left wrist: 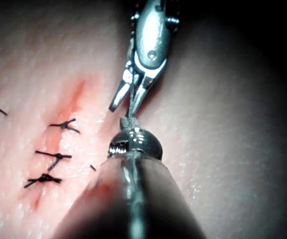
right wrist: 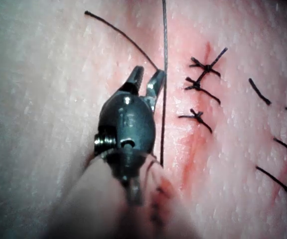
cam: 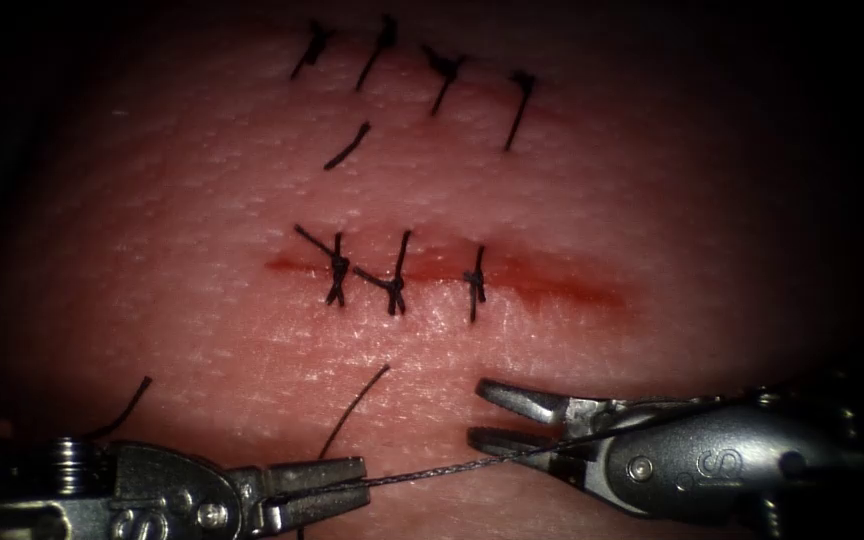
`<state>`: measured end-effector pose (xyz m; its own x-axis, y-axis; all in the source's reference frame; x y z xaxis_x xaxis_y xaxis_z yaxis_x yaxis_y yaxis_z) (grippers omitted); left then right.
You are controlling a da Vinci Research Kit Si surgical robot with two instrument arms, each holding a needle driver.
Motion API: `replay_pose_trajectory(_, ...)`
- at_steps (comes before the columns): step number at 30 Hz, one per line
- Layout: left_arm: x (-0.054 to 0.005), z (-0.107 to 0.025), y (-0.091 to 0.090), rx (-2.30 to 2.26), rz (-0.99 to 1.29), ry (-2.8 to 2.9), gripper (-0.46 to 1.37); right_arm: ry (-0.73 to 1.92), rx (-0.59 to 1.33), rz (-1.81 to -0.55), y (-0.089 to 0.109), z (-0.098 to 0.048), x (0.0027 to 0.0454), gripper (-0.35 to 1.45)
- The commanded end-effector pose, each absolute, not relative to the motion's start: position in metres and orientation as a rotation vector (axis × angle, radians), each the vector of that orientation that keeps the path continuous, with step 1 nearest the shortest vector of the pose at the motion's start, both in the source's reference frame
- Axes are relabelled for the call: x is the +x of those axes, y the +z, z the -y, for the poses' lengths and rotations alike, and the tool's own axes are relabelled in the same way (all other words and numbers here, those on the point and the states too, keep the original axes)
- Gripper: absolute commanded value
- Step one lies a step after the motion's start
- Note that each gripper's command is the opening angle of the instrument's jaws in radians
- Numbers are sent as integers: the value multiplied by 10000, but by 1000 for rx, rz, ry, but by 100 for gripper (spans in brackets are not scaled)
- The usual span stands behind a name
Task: Wound Closure
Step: Grasp the suture with the left tool and pull the needle into view.
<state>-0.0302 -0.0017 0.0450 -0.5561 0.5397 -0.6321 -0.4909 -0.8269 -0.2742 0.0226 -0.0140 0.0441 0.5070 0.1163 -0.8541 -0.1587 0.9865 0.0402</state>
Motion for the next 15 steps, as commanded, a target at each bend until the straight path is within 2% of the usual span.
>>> replay_pose_trajectory(1,-308,1,455,-1018,66,2320,-35,166,-46,-1026,442,140,226,-3)
replay_pose_trajectory(15,-401,-108,516,-1273,143,2167,-35,158,-37,-1025,442,142,225,-3)
